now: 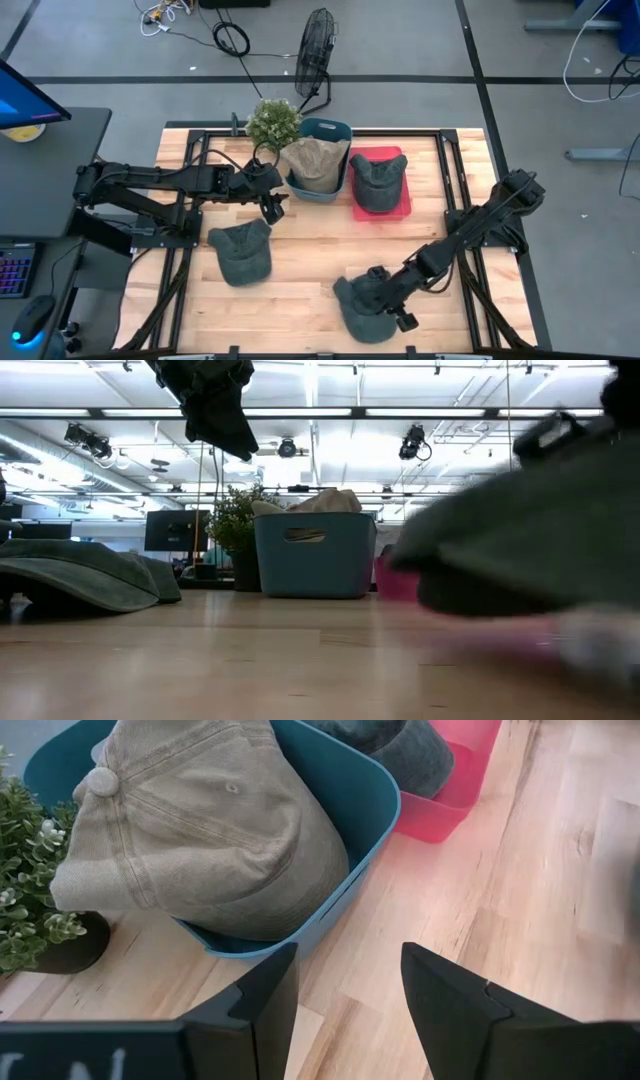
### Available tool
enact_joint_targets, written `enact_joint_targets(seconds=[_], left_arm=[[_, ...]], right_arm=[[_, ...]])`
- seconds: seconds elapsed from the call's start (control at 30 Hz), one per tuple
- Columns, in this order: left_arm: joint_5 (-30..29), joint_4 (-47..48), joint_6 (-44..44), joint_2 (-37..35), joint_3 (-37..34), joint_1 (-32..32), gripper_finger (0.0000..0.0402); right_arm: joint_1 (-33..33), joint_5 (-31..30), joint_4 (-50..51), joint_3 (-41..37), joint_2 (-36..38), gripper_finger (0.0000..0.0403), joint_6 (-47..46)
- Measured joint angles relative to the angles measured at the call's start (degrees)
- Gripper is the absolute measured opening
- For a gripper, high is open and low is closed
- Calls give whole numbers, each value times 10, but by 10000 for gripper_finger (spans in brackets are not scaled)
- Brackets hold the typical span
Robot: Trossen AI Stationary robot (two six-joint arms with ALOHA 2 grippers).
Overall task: Pick & Place hat
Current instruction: Put the bottom gray cap into the red bin
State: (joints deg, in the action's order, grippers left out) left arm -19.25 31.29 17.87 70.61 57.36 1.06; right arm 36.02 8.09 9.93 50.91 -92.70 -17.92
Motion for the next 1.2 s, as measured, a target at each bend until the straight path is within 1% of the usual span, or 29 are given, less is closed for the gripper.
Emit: enact_joint_targets(seconds=[0.07,0.13,0.3,0.37,0.47,0.57,0.63,0.8,0.87,0.93,1.07,1.13,1.2], left_arm=[[0,0,0,0,0,0,181],[0,-1,0,0,0,0,181],[0,-5,0,7,0,0,181],[0,-6,0,9,0,0,181],[0,-9,0,18,0,0,181],[0,-19,0,26,1,0,181],[0,-11,0,30,-1,0,181],[0,-29,-1,40,0,-3,181],[0,-28,-1,43,0,-3,181],[0,-32,0,44,0,-6,181],[0,-35,-1,47,-1,-12,181],[0,-38,0,49,0,-14,181],[0,-35,0,49,0,-19,181]], right_arm=[[-3,-16,41,11,28,12,16],[-8,-60,109,22,59,6,40],[-34,-237,275,49,141,9,83],[-52,-308,325,54,171,8,104],[-93,-384,379,55,213,8,178],[-142,-422,409,56,238,7,258],[-182,-426,410,56,243,7,293],[-280,-424,420,56,234,7,368],[-314,-411,419,56,227,7,380],[-346,-385,421,56,217,6,377],[-390,-335,423,56,191,6,370],[-400,-312,419,56,175,6,381],[-406,-305,411,56,157,6,386]])
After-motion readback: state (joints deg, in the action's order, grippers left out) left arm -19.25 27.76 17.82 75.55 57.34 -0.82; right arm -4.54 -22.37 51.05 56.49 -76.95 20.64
